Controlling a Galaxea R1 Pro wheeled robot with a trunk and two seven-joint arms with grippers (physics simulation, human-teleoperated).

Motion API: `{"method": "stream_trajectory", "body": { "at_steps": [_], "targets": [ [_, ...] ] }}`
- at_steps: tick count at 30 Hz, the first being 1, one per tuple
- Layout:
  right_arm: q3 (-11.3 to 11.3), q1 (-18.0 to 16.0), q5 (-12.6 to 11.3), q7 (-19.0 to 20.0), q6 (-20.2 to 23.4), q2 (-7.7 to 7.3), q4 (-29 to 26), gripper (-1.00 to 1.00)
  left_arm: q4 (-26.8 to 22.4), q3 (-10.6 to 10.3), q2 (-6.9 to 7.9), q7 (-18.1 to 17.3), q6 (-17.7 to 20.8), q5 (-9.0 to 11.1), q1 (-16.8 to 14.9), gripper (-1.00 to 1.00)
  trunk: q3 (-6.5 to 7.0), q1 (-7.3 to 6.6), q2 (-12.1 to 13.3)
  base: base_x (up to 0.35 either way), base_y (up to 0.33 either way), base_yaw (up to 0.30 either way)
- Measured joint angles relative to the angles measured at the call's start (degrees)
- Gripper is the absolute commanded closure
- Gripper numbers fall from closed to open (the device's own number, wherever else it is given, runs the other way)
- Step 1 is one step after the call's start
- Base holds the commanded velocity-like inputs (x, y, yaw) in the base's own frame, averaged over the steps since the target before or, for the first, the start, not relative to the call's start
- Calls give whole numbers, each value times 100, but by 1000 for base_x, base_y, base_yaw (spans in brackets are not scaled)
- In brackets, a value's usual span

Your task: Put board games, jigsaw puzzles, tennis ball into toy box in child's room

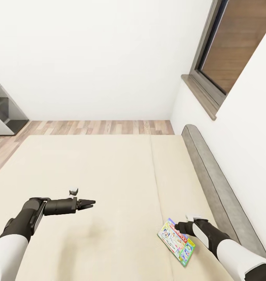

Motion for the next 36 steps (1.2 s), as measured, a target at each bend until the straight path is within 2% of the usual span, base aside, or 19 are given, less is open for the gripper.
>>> {"method": "stream_trajectory", "body": {
  "at_steps": [36],
  "targets": [
    [-5, 0, -51, 8, 8, 1, -23, -100, 0, 1, 0, 0, 0, 0, 0, -100, 0, 0, 0, 0, 0, 0]
  ]
}}
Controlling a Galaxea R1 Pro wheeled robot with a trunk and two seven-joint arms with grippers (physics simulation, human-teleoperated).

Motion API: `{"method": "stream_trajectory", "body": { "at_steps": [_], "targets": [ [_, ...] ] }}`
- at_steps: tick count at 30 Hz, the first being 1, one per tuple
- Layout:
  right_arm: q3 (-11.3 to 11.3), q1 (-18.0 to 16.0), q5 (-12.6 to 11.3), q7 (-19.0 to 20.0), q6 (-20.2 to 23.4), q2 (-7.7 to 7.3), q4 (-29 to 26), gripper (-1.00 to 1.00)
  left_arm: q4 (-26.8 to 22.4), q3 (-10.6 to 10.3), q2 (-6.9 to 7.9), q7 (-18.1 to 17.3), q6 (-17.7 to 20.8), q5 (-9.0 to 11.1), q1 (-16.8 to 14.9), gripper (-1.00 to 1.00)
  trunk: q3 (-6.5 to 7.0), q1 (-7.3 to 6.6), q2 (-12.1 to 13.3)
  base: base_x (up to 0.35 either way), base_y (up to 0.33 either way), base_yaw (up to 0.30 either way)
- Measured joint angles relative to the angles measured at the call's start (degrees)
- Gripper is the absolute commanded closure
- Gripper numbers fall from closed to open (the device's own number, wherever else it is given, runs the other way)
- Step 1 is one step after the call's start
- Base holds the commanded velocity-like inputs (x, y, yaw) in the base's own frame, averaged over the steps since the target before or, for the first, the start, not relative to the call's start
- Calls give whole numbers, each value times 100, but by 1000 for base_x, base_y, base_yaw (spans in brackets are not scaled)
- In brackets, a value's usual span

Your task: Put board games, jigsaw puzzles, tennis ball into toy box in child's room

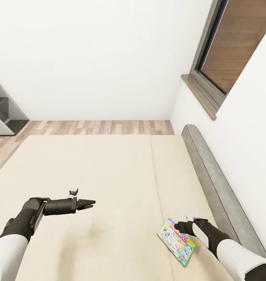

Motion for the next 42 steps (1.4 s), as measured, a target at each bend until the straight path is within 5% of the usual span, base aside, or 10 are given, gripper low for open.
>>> {"method": "stream_trajectory", "body": {
  "at_steps": [42],
  "targets": [
    [16, 0, 32, -6, 3, 16, 0, -100, 0, 7, -9, 0, 0, 0, 0, -100, -88, 0, 0, 0, -46, 0]
  ]
}}
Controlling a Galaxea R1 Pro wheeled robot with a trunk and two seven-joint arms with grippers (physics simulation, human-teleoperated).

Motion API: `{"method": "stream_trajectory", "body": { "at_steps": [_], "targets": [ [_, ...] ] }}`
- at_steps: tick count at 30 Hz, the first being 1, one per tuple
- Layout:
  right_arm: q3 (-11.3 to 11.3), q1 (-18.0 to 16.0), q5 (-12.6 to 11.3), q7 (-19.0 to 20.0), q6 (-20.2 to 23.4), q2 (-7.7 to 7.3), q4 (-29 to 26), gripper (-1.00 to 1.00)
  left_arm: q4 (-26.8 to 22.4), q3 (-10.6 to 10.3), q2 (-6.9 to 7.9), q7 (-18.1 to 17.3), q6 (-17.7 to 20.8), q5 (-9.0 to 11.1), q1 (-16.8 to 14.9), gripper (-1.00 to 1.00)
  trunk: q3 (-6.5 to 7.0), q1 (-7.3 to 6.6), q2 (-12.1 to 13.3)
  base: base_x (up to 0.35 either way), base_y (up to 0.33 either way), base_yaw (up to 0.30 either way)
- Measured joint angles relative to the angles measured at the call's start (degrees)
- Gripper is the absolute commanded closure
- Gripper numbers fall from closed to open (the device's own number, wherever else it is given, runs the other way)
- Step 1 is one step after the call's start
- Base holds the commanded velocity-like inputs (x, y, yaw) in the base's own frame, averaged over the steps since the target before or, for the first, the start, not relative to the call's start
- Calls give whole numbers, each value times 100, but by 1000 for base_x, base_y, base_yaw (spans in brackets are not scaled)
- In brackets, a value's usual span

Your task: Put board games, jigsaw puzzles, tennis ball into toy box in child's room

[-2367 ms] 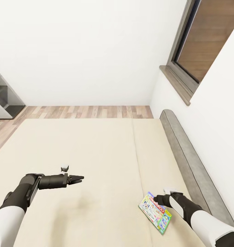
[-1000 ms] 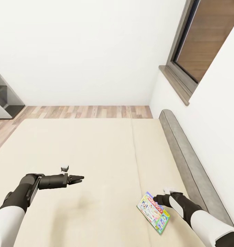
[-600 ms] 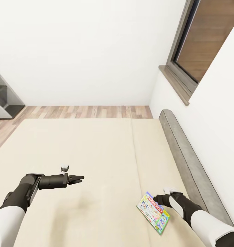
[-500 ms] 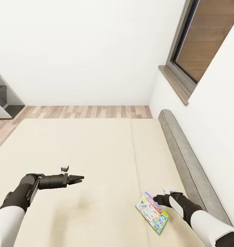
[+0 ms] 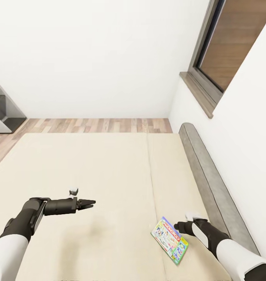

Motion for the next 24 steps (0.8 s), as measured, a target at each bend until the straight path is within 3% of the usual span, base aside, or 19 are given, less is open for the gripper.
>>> {"method": "stream_trajectory", "body": {
  "at_steps": [8, 24],
  "targets": [
    [1, 0, -4, 5, 20, 14, 0, -100, 0, 0, 2, 0, 0, 0, 0, -100, -72, 0, 0, 0, -1, 0],
    [6, 2, 23, -2, 151, 182, -20, -100, -14, 27, 36, 0, 34, 46, -34, -100, -218, 0, 0, 0, 0, 0]
  ]
}}
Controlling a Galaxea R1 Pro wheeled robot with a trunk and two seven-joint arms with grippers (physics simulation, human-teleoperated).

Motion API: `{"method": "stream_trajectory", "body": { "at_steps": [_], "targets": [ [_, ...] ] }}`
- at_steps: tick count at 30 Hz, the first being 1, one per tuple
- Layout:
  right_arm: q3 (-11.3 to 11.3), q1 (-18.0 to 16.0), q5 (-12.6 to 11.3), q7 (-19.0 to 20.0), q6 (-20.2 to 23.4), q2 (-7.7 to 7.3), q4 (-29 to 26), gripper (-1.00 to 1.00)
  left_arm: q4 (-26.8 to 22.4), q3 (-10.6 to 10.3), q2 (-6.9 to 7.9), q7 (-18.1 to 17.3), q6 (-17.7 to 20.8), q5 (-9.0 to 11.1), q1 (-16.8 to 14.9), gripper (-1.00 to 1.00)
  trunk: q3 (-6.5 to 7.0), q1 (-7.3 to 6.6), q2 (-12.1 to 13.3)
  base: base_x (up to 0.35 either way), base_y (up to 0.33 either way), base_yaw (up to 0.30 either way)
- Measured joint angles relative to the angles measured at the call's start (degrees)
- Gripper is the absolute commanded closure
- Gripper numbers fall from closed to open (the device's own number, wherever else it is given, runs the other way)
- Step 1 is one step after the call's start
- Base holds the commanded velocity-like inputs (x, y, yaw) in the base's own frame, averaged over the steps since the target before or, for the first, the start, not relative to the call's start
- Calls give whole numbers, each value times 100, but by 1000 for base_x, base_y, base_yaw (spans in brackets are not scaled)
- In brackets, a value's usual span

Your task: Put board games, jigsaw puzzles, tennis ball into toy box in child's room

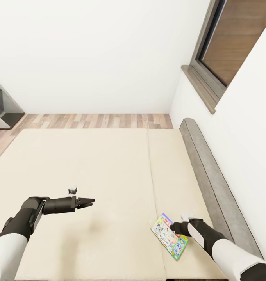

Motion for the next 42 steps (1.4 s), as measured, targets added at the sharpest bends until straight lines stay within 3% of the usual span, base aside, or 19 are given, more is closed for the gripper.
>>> {"method": "stream_trajectory", "body": {
  "at_steps": [7, 16, 25, 33, 42],
  "targets": [
    [-4, -35, 0, 24, 339, 30, -150, -100, -99, 5, -45, 0, 154, 13, -45, -100, -64, 0, 0, 0, 0, 0],
    [5, -36, 20, 17, 387, 32, -334, -100, -256, 1, -145, 1, 187, 15, -49, -100, -146, 0, 0, 0, 0, 0],
    [21, -37, 32, 9, 339, 14, -476, -100, -297, -1, -221, 1, 194, 9, -52, -100, -229, 0, 0, 0, 0, 0],
    [19, -36, 28, 9, 309, -48, -973, -100, -302, -1, -242, 1, 189, 4, -50, -100, -302, 0, 0, 0, 0, 0],
    [19, -30, 30, 27, -69, -73, -1036, -100, -302, -6, -236, 1, 186, -1, -48, -100, -385, 0, 0, 0, 0, 0]
  ]
}}
